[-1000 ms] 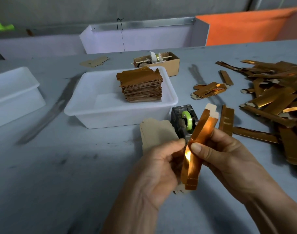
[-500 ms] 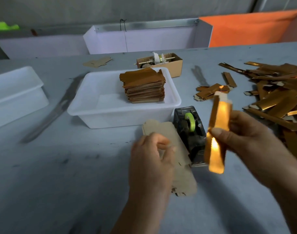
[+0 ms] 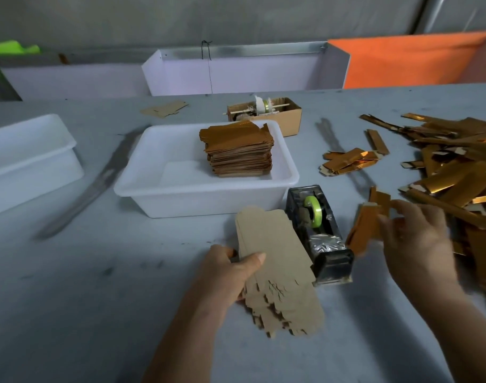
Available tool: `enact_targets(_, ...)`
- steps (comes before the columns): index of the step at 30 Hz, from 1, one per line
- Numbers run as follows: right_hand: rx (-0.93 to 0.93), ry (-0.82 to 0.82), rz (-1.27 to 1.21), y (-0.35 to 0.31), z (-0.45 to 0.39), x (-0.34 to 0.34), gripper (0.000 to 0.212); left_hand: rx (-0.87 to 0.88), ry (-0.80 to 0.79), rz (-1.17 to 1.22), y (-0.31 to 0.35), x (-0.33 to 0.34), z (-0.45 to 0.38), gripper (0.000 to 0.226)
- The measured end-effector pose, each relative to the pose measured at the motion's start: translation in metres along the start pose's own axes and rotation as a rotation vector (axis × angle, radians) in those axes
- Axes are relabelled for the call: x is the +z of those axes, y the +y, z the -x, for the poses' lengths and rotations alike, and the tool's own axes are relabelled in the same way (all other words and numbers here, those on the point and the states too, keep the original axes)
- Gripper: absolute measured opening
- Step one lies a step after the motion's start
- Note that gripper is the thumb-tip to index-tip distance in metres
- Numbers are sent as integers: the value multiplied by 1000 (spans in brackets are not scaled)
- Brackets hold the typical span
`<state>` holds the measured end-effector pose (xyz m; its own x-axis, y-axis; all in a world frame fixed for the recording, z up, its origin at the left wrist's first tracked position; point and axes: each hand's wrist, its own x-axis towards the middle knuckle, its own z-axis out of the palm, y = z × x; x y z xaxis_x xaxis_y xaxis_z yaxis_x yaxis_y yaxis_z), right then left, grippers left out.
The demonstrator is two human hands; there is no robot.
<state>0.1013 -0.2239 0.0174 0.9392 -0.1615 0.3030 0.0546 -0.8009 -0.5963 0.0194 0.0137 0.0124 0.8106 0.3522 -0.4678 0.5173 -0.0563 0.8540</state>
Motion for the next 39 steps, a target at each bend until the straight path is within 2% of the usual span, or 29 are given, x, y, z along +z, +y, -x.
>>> enact_targets(2,-198,125,-40,-13,25,-10,28,52,81,-27,2,1,-1,31)
enact_targets(5,-324,3,-127,-35,54,-19,22,47,129,-3,3,-1,-4,26)
enact_targets(8,-346,-94,-210,-46,65,-20,23,67,152,16,3,-8,-5,16)
enact_targets(13,-357,-80,-209,-48,64,-21,20,167,220,-40,3,-11,-4,19)
enact_targets(18,-363,-132,-190,-51,65,-16,10,105,137,-7,7,-8,-2,24)
enact_targets(21,-372,-158,-209,-53,68,-15,11,85,111,8,9,-6,0,19)
enact_targets(28,-358,-202,-209,-62,65,-13,17,175,186,-72,13,-16,3,4)
enact_targets(33,-310,-225,-244,-68,69,-13,18,302,320,-108,22,-17,15,14)
enact_targets(36,-197,-280,-317,-73,69,-15,30,291,231,58,26,-20,22,15)
enact_targets(39,-8,-367,-533,-79,68,-18,48,282,76,269,31,-17,32,17)
